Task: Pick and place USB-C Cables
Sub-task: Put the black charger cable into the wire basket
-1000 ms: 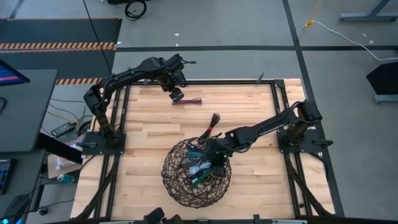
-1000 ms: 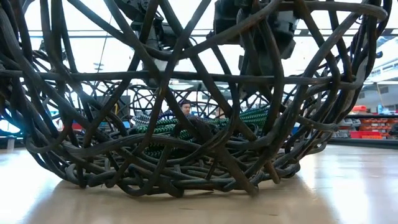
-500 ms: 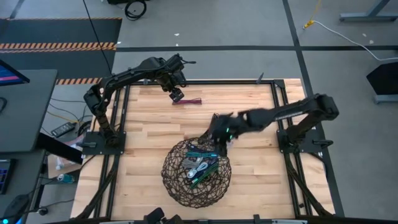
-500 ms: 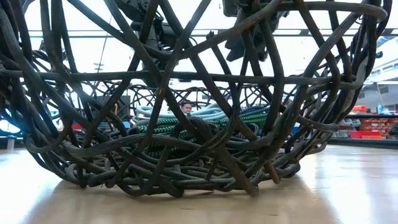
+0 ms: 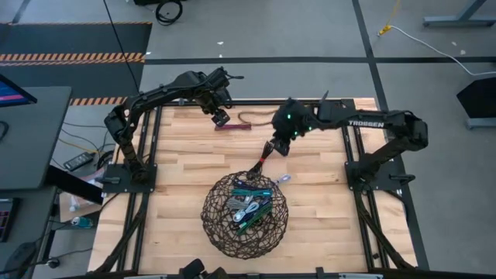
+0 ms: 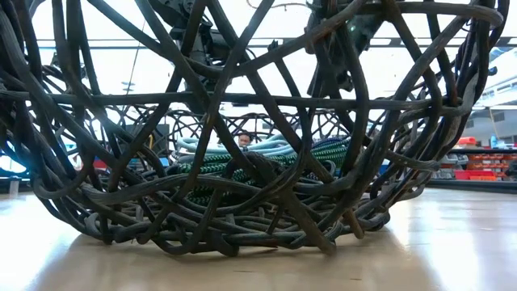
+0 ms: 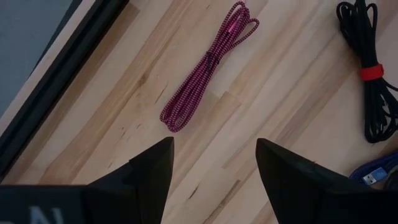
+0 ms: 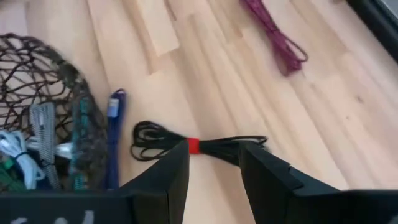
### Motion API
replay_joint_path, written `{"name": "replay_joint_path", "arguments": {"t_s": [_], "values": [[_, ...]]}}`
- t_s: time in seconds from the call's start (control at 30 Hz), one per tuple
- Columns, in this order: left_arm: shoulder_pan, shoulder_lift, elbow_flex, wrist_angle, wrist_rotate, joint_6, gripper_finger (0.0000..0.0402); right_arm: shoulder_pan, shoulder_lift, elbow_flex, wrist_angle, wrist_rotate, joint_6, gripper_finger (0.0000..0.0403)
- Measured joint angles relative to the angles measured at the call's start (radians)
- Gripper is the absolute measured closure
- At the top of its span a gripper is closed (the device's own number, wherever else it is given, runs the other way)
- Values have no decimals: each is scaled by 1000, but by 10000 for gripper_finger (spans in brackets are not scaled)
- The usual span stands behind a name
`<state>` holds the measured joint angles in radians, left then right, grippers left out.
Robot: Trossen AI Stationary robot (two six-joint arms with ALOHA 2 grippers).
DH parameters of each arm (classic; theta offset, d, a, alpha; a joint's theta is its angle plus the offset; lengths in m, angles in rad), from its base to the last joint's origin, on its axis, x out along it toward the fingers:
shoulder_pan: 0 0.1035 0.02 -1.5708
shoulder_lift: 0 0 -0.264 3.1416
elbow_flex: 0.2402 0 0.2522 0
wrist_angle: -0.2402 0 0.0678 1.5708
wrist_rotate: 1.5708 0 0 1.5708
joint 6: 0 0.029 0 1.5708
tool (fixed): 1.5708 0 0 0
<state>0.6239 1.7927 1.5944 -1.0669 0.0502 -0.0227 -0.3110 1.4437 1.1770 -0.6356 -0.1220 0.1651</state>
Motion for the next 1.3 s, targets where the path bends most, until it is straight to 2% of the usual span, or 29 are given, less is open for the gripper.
{"name": "replay_joint_path", "arguments": {"t_s": [0.2,0.53,1.03,1.3], "values": [[0,0,0,3,0,-31,168,-112,62,0,-8,-121,-62,256],[0,0,0,12,0,-67,168,-189,217,0,-6,-304,-124,256],[0,0,0,24,0,-72,168,-196,384,0,17,-326,-238,256],[0,0,0,24,0,-72,168,-197,396,0,79,-334,-255,256]]}}
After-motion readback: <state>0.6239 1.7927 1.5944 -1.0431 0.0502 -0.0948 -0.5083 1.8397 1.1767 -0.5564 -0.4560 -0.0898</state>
